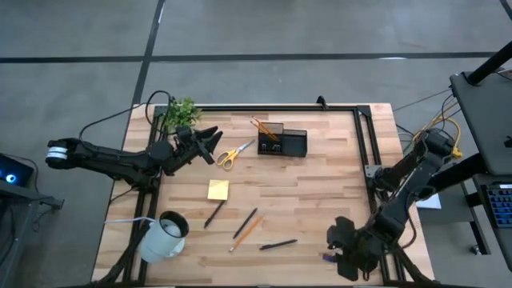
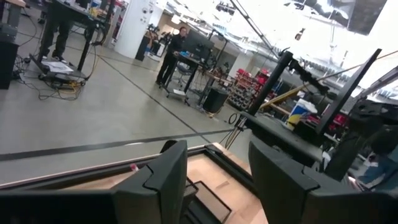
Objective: Pick and place office supplies into organizer
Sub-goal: Put the eraser into the desk organizer
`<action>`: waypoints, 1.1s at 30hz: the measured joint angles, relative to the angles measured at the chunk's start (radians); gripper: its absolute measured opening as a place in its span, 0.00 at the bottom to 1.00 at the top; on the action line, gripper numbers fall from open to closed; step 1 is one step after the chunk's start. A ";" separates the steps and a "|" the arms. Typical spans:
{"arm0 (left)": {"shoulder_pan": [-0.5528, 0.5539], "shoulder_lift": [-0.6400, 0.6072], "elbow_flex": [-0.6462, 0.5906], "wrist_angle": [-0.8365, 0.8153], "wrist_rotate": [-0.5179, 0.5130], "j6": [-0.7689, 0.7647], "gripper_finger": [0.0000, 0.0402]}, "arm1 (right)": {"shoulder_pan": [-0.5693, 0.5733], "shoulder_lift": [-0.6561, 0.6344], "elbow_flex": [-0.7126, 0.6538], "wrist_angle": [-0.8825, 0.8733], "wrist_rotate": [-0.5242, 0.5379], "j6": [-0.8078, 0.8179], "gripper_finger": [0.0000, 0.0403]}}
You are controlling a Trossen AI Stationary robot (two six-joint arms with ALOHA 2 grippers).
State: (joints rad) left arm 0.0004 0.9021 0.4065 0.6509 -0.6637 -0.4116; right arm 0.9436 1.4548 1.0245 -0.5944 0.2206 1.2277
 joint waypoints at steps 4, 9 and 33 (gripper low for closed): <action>0.000 -0.004 0.000 0.002 0.001 -0.001 0.39 | 0.016 0.059 0.000 0.007 -0.066 0.061 0.54; 0.000 -0.008 0.000 0.002 0.000 -0.001 0.39 | 0.023 0.137 0.000 0.030 -0.140 0.153 0.57; 0.000 -0.010 0.000 -0.002 0.001 -0.001 0.39 | 0.025 0.322 -0.003 0.022 -0.085 0.104 0.54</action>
State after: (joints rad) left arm 0.0002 0.8917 0.4065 0.6487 -0.6632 -0.4122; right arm 0.9688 1.7768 1.0218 -0.5722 0.1358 1.3313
